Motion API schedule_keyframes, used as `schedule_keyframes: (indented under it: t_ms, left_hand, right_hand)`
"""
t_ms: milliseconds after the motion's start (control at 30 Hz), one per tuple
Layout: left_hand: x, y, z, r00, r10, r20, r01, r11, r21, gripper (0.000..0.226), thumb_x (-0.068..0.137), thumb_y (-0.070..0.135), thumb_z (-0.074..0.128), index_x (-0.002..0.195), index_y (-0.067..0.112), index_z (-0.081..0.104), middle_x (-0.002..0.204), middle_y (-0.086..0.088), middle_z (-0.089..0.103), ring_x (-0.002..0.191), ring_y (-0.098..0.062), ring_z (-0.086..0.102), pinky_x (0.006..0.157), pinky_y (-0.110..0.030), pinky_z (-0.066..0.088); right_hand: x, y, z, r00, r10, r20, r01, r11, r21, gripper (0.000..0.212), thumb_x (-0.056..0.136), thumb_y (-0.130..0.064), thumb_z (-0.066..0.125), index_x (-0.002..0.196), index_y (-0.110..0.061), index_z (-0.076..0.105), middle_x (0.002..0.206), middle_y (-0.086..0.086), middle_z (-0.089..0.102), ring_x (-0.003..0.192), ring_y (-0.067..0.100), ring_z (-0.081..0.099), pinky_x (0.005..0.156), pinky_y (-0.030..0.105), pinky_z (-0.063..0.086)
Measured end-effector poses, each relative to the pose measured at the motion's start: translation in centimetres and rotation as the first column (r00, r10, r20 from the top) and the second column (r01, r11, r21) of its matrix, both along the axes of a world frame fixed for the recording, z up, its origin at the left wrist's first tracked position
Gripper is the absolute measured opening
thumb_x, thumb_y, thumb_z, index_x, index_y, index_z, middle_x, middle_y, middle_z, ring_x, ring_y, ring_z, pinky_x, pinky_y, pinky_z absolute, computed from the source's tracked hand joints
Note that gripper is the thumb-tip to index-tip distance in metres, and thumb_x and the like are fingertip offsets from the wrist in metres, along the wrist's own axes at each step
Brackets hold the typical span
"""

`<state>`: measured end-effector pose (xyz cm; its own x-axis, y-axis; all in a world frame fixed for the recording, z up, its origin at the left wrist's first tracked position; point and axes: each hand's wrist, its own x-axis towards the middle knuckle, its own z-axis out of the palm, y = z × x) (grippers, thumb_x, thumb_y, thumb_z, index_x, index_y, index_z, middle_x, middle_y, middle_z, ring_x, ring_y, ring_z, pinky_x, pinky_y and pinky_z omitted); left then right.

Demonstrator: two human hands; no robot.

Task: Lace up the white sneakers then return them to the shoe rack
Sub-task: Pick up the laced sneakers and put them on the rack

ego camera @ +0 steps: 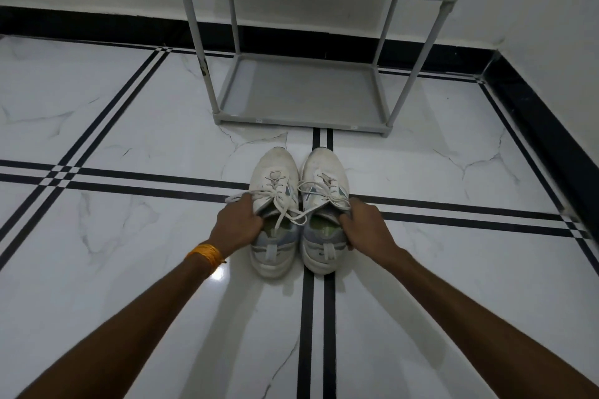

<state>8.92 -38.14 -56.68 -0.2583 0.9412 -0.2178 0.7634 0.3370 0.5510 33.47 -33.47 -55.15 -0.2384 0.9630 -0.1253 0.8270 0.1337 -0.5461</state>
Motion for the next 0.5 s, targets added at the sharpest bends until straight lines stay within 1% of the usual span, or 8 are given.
schedule_keyframes:
  t_ms: [67,133,200,267,367,400,500]
  left_hand:
    - [0.6,0.7,0.2,1.0,-0.015,-0.006,0.016,0.994,0.107,0.036,0.089,0.016,0.054,0.124,0.007,0.053,0.115,-0.016,0.068,0.1,-0.034,0.064,0.087,-0.039,0.05]
    - [0.8,1.2,1.0,0.999,-0.031,-0.013,0.033,0.985,0.171,0.033,0.09,0.012,0.054,0.123,0.005,0.053,0.11,-0.017,0.069,0.095,-0.034,0.065,0.083,-0.04,0.051]
    - [0.9,1.2,1.7,0.998,-0.058,-0.004,0.057,0.971,0.233,0.036,0.089,0.011,0.052,0.125,0.005,0.05,0.11,-0.016,0.068,0.093,-0.032,0.065,0.082,-0.04,0.053]
    - [0.8,1.3,3.4,0.997,-0.074,0.024,0.065,0.963,0.263,0.042,0.09,0.011,0.051,0.131,0.007,0.047,0.113,-0.015,0.067,0.094,-0.03,0.064,0.086,-0.041,0.055]
    - [1.1,1.1,7.7,0.997,-0.054,0.063,0.034,0.957,0.288,0.048,0.093,0.011,0.053,0.14,0.008,0.043,0.126,-0.012,0.064,0.104,-0.029,0.063,0.094,-0.037,0.051]
    - [1.4,1.0,9.9,0.996,-0.056,0.076,0.031,0.954,0.299,0.049,0.093,0.011,0.053,0.141,0.008,0.042,0.129,-0.011,0.063,0.108,-0.029,0.062,0.096,-0.038,0.05]
    - [2.1,0.7,16.6,0.992,-0.036,0.123,-0.008,0.939,0.343,0.046,0.094,0.009,0.052,0.139,0.009,0.044,0.128,-0.01,0.064,0.11,-0.028,0.063,0.097,-0.042,0.052]
  right_hand:
    - [-0.4,0.6,-0.3,1.0,0.006,0.014,-0.006,0.999,0.05,0.016,0.094,-0.012,0.047,0.095,0.001,0.057,0.094,0.022,0.066,0.085,0.036,0.064,0.068,0.033,0.045]
    - [-0.3,1.1,-0.2,1.0,-0.008,0.003,0.008,0.997,0.076,0.017,0.094,-0.008,0.046,0.102,0.002,0.058,0.101,0.021,0.064,0.091,0.034,0.06,0.071,0.028,0.038]
    - [0.0,0.8,0.2,0.999,0.006,-0.034,-0.003,0.995,0.096,0.021,0.094,-0.005,0.046,0.111,0.0,0.057,0.106,0.018,0.063,0.095,0.032,0.058,0.077,0.026,0.038]
    - [0.3,0.6,1.8,0.995,0.006,-0.096,0.005,0.993,0.117,0.024,0.094,-0.003,0.046,0.116,-0.003,0.056,0.107,0.016,0.062,0.096,0.029,0.057,0.083,0.029,0.043]
    - [0.7,0.8,6.2,0.991,0.01,-0.135,0.008,0.991,0.131,0.028,0.094,-0.003,0.045,0.12,-0.004,0.055,0.107,0.014,0.06,0.095,0.026,0.056,0.085,0.037,0.048]
    - [0.7,0.8,8.2,0.989,0.01,-0.147,0.01,0.991,0.134,0.029,0.094,-0.003,0.045,0.122,-0.004,0.054,0.107,0.014,0.06,0.095,0.025,0.056,0.085,0.036,0.047]
    - [0.6,0.6,14.8,0.985,0.011,-0.171,0.011,0.992,0.127,0.028,0.094,-0.002,0.044,0.12,-0.006,0.055,0.105,0.011,0.059,0.089,0.016,0.051,0.076,0.023,0.038]
